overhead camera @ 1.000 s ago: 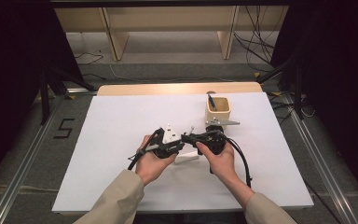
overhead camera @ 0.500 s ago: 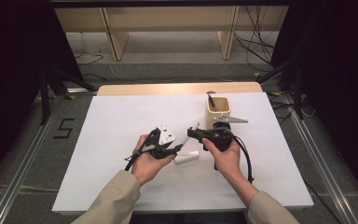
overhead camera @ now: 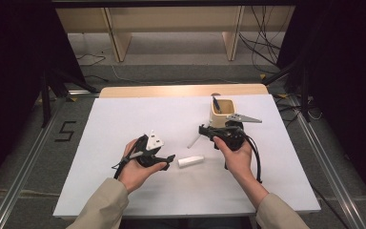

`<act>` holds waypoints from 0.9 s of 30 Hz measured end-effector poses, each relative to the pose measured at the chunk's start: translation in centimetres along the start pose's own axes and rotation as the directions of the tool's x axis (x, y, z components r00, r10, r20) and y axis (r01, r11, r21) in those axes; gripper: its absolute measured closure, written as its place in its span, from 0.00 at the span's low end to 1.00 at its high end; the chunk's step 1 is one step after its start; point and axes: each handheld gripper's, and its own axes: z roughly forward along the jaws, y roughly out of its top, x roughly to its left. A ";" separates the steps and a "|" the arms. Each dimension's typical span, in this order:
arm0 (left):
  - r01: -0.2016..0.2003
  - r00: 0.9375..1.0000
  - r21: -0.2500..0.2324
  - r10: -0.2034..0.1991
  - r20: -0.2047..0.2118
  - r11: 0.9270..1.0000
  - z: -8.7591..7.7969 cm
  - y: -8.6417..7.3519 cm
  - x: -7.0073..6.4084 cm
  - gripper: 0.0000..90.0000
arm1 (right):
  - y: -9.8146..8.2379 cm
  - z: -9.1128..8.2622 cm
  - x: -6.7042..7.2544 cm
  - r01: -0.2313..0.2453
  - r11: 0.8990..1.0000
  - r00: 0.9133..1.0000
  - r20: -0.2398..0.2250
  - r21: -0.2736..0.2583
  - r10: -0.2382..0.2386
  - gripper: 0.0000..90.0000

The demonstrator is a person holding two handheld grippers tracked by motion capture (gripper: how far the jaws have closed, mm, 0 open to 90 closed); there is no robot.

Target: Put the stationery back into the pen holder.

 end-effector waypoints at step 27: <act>0.043 0.998 0.031 -0.041 -0.046 0.999 -1.5 -2.5 2.1 0.28 | 1.3 -1.4 -1.9 0.029 0.999 0.996 0.081 -0.033 -0.026 0.87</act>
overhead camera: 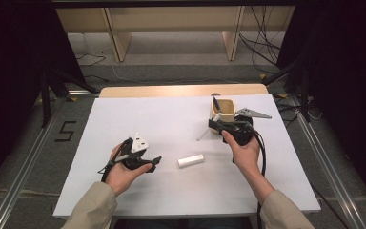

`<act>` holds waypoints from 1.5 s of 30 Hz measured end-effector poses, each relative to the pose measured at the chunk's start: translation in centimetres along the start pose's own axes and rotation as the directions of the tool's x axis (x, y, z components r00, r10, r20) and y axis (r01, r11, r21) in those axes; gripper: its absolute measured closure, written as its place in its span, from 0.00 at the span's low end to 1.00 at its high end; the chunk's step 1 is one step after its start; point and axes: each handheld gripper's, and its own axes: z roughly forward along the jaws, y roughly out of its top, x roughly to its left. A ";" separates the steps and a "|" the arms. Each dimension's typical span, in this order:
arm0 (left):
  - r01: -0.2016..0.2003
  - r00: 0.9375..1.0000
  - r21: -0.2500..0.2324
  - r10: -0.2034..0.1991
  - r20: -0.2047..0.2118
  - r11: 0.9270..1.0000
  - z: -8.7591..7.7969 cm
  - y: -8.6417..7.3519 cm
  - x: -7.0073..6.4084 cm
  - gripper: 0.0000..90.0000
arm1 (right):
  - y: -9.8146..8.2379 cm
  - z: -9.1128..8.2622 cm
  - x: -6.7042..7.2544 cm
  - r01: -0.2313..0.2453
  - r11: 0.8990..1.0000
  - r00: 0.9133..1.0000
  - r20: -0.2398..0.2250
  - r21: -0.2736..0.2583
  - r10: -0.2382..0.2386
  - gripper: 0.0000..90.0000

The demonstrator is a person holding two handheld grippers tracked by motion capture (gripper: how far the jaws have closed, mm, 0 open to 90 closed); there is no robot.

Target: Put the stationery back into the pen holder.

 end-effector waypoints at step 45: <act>0.008 1.000 0.010 -0.008 -0.017 1.000 0.1 -0.3 0.5 0.28 | 1.6 -2.0 -2.2 0.054 0.998 0.990 0.129 -0.034 -0.049 0.87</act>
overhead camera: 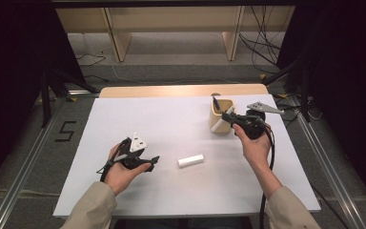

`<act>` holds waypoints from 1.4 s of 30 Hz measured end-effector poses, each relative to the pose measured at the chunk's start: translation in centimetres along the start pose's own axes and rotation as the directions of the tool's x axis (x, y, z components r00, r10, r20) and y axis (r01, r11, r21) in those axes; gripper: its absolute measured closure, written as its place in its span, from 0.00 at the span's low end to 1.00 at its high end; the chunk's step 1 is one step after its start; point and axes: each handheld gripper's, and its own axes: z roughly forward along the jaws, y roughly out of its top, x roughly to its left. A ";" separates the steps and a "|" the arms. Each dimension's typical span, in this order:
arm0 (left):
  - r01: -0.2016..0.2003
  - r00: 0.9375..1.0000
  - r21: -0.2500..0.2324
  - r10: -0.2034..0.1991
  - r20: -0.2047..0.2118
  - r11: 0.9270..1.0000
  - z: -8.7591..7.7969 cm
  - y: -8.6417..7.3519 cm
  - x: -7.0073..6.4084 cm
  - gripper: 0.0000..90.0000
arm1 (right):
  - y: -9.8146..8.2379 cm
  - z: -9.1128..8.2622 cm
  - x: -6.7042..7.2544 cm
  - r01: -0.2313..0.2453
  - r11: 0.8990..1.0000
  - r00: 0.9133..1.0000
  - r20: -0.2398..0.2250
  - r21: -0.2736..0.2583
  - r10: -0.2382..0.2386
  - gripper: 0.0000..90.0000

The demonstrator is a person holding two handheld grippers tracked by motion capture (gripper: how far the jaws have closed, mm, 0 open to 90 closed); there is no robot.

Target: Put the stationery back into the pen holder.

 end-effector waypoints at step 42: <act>0.004 1.000 -0.003 -0.004 -0.003 1.000 0.0 0.0 0.0 0.28 | 2.4 -1.8 -1.5 -0.033 0.996 0.999 0.018 -0.081 0.034 0.87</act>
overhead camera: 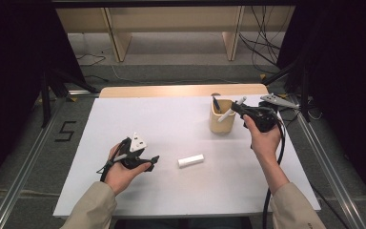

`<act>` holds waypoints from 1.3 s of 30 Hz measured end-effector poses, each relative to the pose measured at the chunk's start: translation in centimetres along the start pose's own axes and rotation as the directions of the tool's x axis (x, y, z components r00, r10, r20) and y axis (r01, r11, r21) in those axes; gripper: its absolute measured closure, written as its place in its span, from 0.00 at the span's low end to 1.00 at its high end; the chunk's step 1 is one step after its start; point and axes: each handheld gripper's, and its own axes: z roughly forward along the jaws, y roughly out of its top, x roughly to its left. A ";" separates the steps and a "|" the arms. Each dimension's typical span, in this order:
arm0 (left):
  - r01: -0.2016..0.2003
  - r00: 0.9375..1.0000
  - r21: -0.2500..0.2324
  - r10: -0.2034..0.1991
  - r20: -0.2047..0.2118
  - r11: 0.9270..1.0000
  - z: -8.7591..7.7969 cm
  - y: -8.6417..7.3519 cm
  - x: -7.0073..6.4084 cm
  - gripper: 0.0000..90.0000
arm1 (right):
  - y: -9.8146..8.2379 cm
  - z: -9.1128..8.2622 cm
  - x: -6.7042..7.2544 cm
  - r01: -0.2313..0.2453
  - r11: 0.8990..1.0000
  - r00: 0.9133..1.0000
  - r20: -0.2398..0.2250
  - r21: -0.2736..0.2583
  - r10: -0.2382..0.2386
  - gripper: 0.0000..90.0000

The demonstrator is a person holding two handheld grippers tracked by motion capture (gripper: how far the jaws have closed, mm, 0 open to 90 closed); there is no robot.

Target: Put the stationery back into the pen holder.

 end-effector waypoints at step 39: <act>-0.001 1.000 0.005 0.001 0.002 1.000 0.0 0.0 -0.1 0.28 | 1.4 -0.2 -0.6 -0.032 0.997 0.999 0.014 -0.068 0.033 0.87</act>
